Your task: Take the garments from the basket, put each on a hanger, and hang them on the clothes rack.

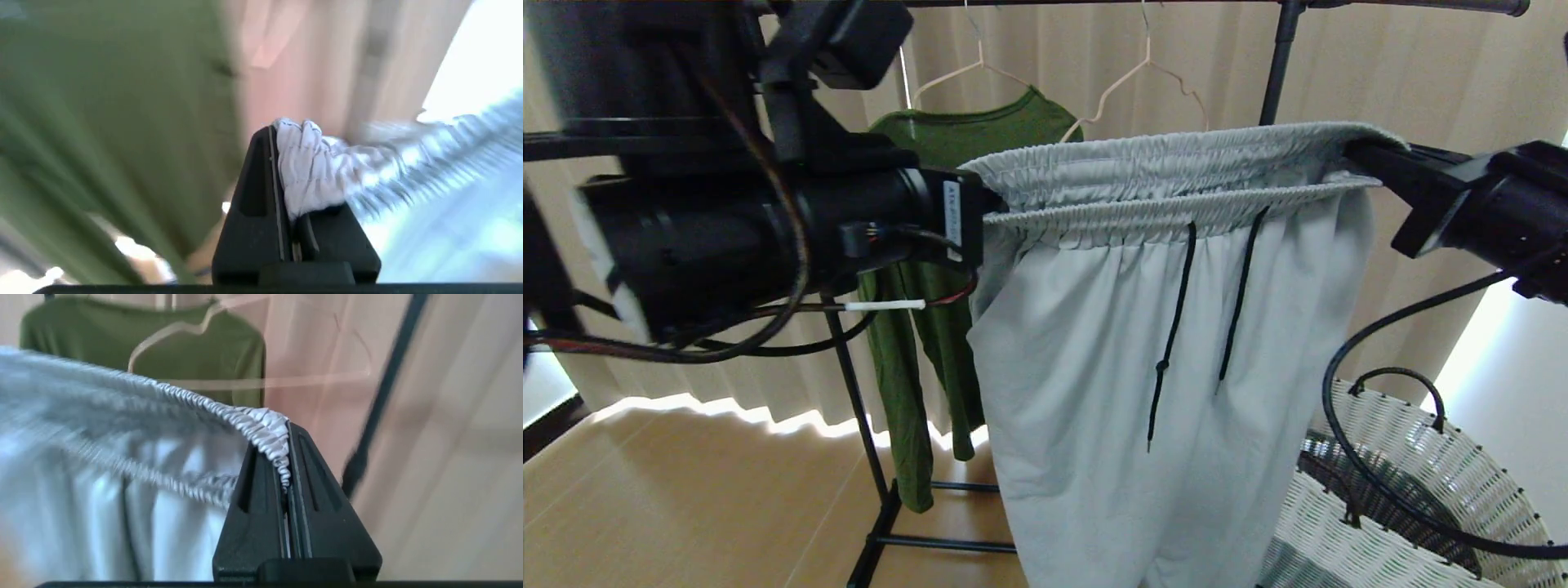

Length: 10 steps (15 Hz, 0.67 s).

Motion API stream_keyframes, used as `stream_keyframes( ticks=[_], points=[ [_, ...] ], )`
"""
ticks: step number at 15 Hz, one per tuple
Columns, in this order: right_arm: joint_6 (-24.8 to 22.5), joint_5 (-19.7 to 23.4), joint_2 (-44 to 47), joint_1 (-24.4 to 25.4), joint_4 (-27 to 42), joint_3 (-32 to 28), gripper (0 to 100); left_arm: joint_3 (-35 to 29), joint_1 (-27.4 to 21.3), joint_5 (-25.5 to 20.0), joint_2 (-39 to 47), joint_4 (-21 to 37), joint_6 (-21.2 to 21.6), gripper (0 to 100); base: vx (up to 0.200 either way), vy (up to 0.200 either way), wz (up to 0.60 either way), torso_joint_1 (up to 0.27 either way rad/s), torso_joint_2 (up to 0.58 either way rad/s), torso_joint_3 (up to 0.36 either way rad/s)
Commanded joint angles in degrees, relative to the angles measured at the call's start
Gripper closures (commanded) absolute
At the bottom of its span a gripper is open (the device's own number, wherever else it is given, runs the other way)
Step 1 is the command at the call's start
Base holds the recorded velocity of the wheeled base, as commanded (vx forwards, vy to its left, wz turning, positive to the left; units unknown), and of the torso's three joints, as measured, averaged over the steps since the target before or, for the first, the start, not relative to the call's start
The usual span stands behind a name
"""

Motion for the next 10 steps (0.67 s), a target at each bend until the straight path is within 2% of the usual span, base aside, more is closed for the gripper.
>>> stream_keyframes(
  ticks=[1, 2, 3, 10],
  points=[
    [1.22, 0.15, 7.59, 0.11, -3.80, -2.17, 100, 6.80, -0.16, -10.21, -11.74, 2.25, 0.15, 100, 0.000, 0.000, 0.00, 0.000, 0.00, 0.000],
    [1.74, 0.24, 8.38, 0.20, -4.68, -2.78, 100, 8.38, -0.16, -12.76, -13.06, 2.17, 0.23, 100, 0.000, 0.000, 0.00, 0.000, 0.00, 0.000],
    [1.92, 0.24, 8.90, 0.20, -4.77, -3.31, 100, 9.79, -0.16, -13.46, -14.02, 2.17, 0.32, 100, 0.000, 0.000, 0.00, 0.000, 0.00, 0.000],
    [1.92, 0.15, 8.46, 0.29, -4.24, -3.49, 100, 11.19, -0.16, -13.37, -14.02, 1.81, 0.41, 100, 0.000, 0.000, 0.00, 0.000, 0.00, 0.000]
  ],
)
